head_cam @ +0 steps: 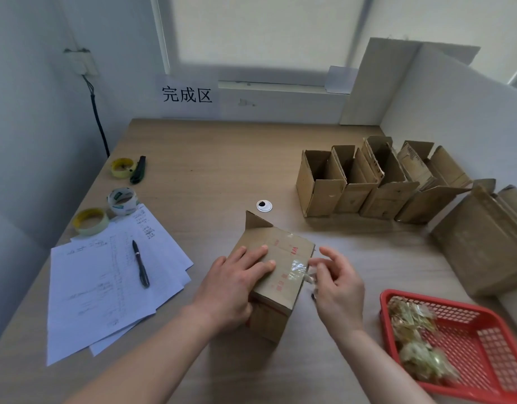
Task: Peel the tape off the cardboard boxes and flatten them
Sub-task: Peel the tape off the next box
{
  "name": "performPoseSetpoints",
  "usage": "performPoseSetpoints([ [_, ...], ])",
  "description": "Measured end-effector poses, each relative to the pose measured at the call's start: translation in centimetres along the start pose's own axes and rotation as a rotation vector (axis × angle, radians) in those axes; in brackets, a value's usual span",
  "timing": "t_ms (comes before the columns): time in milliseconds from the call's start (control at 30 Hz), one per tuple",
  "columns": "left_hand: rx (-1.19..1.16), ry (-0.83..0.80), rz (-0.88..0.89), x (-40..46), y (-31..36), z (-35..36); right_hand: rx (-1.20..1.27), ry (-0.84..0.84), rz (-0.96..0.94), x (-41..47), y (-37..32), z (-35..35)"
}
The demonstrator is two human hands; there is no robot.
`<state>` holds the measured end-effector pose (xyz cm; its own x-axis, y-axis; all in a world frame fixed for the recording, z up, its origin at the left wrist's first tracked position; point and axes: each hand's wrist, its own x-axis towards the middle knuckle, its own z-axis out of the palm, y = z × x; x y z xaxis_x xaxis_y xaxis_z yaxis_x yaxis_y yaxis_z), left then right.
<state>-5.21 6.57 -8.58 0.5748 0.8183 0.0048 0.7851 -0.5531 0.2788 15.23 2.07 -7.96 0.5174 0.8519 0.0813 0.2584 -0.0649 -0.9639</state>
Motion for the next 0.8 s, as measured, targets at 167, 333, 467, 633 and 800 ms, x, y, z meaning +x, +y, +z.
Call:
performPoseSetpoints([
  [167,0.052,-0.003,-0.004,-0.4,0.5,0.0,-0.540,-0.160,-0.394,1.4,-1.1,-0.9],
  [333,0.085,0.002,-0.020,-0.5,1.0,0.1,-0.756,-0.308,-0.375,1.0,-1.2,-1.5],
  [467,0.093,-0.007,-0.035,-0.5,1.2,0.1,-0.871,-0.318,-0.335,-0.4,-1.6,-1.7],
  [633,0.098,-0.021,-0.042,-0.8,1.4,0.0,-0.907,-0.414,-0.220,0.9,-2.8,-1.8],
  [800,-0.052,-0.028,-0.170,-0.4,2.9,-0.9,-0.762,-0.555,-0.134,1.8,-3.1,-3.2],
])
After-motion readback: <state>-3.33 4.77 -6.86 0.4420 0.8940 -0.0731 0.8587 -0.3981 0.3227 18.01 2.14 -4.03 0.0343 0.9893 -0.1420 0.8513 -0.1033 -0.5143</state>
